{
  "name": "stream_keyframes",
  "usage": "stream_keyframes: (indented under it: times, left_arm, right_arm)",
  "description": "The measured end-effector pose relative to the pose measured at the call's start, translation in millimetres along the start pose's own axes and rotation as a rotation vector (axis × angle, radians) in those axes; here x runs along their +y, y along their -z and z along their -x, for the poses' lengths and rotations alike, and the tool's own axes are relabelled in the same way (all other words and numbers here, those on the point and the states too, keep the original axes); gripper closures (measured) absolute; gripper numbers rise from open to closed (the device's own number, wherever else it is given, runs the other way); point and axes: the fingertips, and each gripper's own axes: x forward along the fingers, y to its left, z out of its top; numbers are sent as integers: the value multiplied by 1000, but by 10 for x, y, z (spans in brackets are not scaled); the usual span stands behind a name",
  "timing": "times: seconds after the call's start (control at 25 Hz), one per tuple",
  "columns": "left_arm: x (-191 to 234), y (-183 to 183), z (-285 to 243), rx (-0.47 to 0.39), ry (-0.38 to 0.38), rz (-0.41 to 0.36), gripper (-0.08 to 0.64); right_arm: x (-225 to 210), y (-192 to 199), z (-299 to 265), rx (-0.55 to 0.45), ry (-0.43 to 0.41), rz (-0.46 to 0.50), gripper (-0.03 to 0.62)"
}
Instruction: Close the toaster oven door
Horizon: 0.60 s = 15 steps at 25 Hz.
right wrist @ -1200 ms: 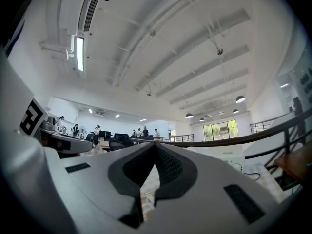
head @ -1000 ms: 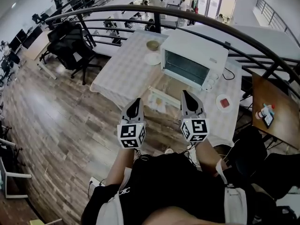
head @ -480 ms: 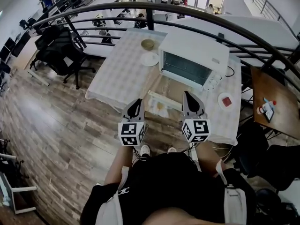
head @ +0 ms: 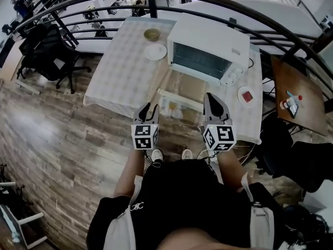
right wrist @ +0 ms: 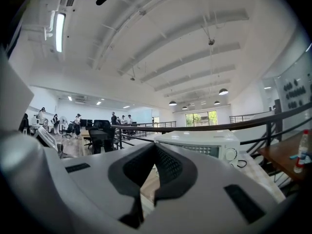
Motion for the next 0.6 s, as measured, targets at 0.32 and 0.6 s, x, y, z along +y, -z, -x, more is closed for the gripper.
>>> stream_keyframes:
  times: [0.32,0.6]
  left_arm:
    - [77,443,-540,109,52,7,425]
    - [161,824,-981,209,95,18,425]
  right_arm:
    - [-236,92,164,41,113,22,594]
    - [-433,144,335,68,215,31,594]
